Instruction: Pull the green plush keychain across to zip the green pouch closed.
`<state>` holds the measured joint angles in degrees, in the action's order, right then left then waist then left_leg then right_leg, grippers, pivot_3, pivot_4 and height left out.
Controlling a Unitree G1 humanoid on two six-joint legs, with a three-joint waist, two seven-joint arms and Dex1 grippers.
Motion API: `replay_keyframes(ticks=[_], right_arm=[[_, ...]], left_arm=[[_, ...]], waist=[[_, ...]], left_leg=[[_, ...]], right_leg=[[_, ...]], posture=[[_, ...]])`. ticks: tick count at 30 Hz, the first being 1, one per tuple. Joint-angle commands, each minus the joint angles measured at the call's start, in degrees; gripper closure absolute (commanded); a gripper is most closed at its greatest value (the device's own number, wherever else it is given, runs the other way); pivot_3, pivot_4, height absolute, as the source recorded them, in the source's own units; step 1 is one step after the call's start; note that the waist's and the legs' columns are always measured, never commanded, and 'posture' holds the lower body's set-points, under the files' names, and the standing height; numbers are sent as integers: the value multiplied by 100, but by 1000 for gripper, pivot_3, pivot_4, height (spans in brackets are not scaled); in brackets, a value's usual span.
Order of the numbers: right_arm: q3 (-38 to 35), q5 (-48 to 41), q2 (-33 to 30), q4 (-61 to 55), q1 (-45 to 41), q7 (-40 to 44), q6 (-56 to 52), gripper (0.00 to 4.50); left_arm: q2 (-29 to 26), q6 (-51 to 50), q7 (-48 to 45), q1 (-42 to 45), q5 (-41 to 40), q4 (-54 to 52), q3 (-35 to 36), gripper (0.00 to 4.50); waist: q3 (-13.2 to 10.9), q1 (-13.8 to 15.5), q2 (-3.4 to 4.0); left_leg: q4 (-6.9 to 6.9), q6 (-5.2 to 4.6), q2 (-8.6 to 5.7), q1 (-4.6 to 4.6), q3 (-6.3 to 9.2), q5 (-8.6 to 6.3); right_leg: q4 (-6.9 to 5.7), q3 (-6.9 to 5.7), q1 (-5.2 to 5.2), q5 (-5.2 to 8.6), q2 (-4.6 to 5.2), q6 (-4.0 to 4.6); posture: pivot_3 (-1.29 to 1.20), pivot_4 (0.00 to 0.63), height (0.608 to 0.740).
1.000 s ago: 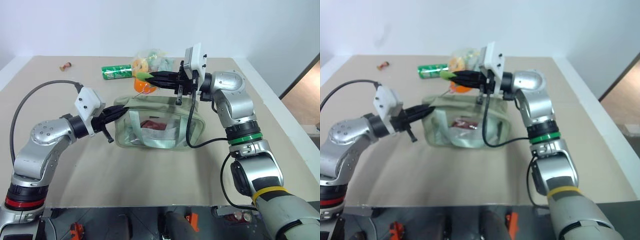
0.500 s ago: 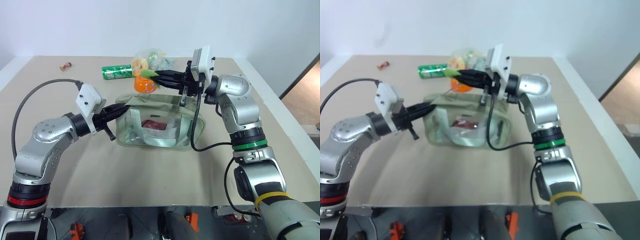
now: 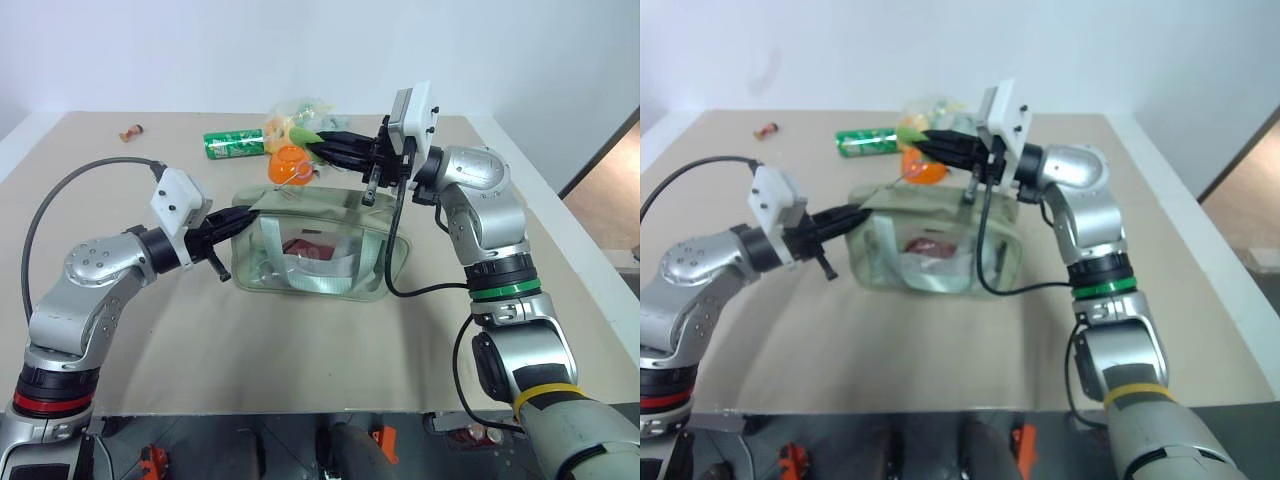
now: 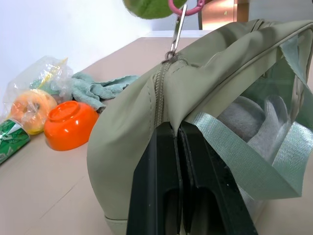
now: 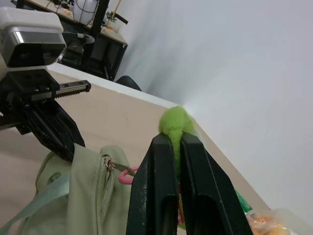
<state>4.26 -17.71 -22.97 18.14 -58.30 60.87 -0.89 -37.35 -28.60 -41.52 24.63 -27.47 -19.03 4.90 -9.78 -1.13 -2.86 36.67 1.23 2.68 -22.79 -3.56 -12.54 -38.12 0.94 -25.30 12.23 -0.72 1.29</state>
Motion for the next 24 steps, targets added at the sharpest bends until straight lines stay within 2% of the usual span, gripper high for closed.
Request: replay_keyframes(ticks=[1, 7, 15, 19, 24], right_arm=[[-424, -106, -182, -204, 25, -175, 142, 4480], [-474, -93, -326, -210, 123, -235, 168, 4480], [-807, -67, -894, -306, 372, -364, 122, 4480], [-1011, -34, -1269, -446, 724, -493, 62, 4480], [-1361, -48, -1767, -956, 1561, -735, -149, 4480]], left_arm=[[-56, -32, 72, 34, 67, 76, 123, 4500], [4, -45, 141, 132, 31, 128, 139, 4500], [-17, 1, 132, 138, 36, 132, 155, 4500], [7, 7, 146, 175, 36, 99, 131, 4500], [50, -31, 187, 220, -28, 51, 170, 4500]], waist=[[0, 0, 0], [0, -3, 0], [-1, -3, 1], [0, 4, 1], [-1, 4, 1]], left_leg=[[0, 0, 0, 0, 0, 0], [0, 0, 1, 1, 0, 0], [-1, 0, -1, -2, -2, 0], [-2, 0, 0, -2, -2, 0], [-2, 0, -4, -4, -4, 0]], right_leg=[[0, 0, 0, 0, 0, 0], [0, 2, 0, 0, -2, 0], [4, 4, -2, 1, 1, -1], [4, -2, 0, 1, -3, -1], [6, 2, -1, 3, 2, -5]], posture=[[0, 150, 740], [0, 150, 740], [0, 150, 740], [0, 150, 740], [0, 150, 740]])
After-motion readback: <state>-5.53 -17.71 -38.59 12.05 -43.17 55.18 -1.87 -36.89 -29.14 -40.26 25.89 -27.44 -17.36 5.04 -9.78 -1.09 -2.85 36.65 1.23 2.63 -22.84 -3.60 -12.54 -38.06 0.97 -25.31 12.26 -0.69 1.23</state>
